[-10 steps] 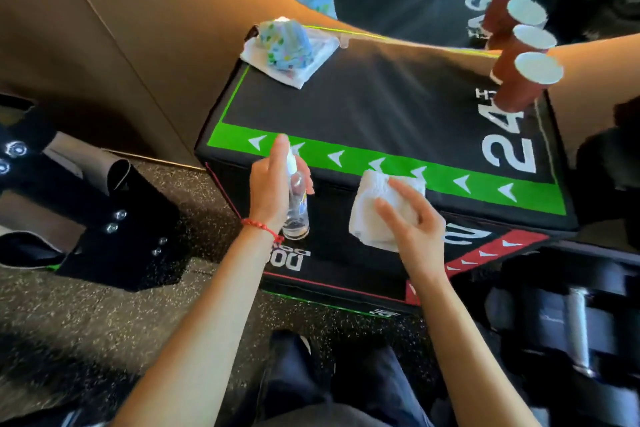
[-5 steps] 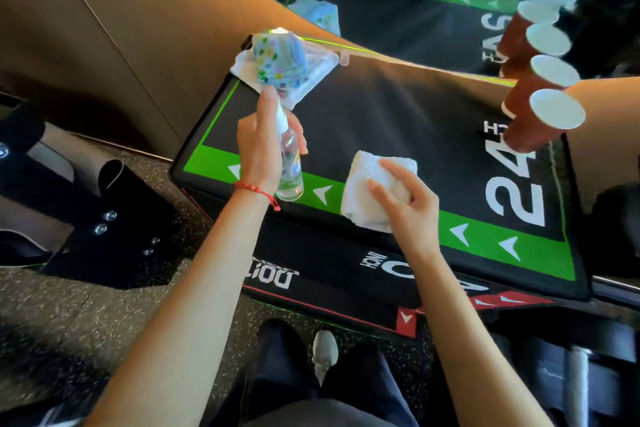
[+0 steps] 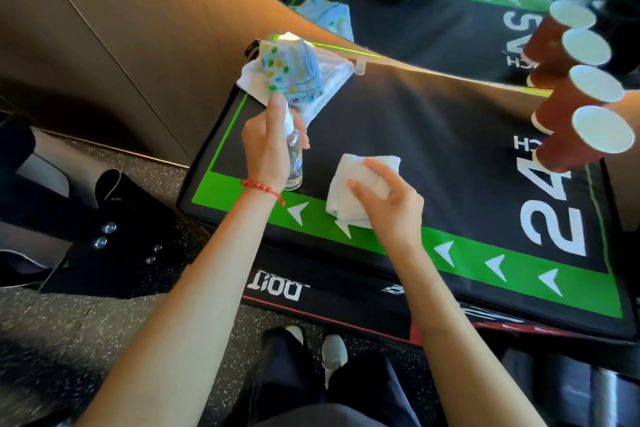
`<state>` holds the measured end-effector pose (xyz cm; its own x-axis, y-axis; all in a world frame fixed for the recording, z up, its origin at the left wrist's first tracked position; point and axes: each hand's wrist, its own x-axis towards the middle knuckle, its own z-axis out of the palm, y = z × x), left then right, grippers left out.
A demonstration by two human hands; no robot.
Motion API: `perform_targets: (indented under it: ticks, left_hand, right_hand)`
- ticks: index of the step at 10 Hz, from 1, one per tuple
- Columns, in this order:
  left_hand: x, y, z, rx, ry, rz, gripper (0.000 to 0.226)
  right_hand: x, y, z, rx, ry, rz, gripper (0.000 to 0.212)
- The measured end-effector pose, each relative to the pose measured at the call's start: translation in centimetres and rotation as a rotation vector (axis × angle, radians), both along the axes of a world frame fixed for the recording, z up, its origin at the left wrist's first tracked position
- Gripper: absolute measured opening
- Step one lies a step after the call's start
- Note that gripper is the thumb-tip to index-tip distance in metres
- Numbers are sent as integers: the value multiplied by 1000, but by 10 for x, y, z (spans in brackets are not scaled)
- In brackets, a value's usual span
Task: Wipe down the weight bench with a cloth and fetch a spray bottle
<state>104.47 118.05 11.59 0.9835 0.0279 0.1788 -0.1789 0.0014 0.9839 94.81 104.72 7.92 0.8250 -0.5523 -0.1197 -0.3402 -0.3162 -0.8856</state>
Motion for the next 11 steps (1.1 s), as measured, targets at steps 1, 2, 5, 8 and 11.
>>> perform_targets:
  ticks: [1,2,5,8,11]
  left_hand:
    - [-3,0,-2,-27,-7,-21,60]
    - [-6,2,-3,-42,-22,-20,56]
    - [-10,11,-5,-39,59,-26,50]
    - [-32,41,-14,102,3,-11,52]
    - [-101,80,-32,588,-181,99,41]
  right_hand:
    - [-1,3,-3,-135,-3,28,37]
    - [0,6,-3,-268,25,60,37]
    - [-7,13,2,-513,129,40,45]
    - [-31,24,7,-729,44,-32,46]
    - [-77,49,-1,-791,-168,151,42]
